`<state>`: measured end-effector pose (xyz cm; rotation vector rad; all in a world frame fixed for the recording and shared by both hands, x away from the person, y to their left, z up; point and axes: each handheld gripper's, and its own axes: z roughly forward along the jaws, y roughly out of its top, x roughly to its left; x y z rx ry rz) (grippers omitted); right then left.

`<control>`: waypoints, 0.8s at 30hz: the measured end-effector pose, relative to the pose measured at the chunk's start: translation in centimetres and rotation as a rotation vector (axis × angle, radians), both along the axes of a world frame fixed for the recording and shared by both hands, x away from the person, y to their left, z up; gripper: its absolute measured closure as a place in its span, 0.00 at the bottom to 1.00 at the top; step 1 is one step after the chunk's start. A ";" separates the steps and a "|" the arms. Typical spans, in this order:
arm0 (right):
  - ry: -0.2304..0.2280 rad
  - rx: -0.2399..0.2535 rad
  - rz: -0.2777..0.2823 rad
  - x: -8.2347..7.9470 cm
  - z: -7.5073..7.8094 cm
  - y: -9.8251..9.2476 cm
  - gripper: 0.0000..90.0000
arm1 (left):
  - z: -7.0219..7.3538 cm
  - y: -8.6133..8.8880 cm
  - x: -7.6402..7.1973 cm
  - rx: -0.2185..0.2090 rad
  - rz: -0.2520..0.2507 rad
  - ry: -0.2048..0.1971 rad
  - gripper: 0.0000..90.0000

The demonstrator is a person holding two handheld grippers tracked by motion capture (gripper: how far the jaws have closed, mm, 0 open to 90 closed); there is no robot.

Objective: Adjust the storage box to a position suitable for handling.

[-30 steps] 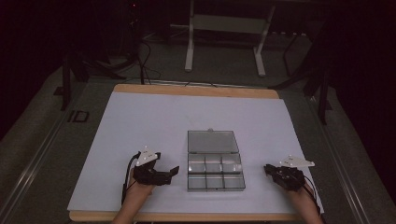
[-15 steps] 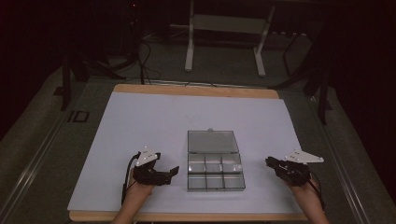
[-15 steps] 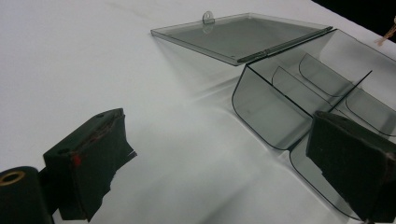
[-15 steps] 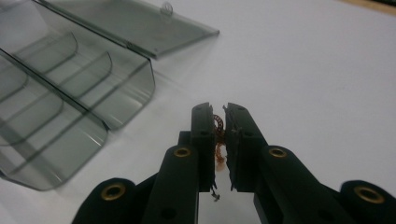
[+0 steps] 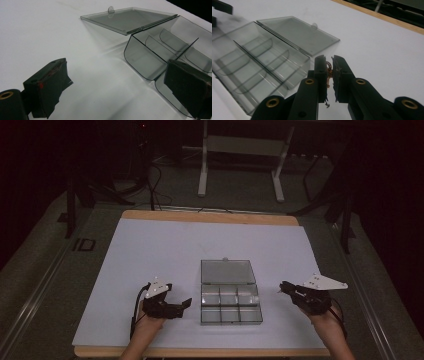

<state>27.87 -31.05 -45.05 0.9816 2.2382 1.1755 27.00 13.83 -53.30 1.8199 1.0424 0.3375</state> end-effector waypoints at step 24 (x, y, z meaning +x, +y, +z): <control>-0.013 0.014 0.170 -0.8 1.8 5.9 0.92 | 0.0 0.2 -0.1 -0.004 0.008 -0.007 0.07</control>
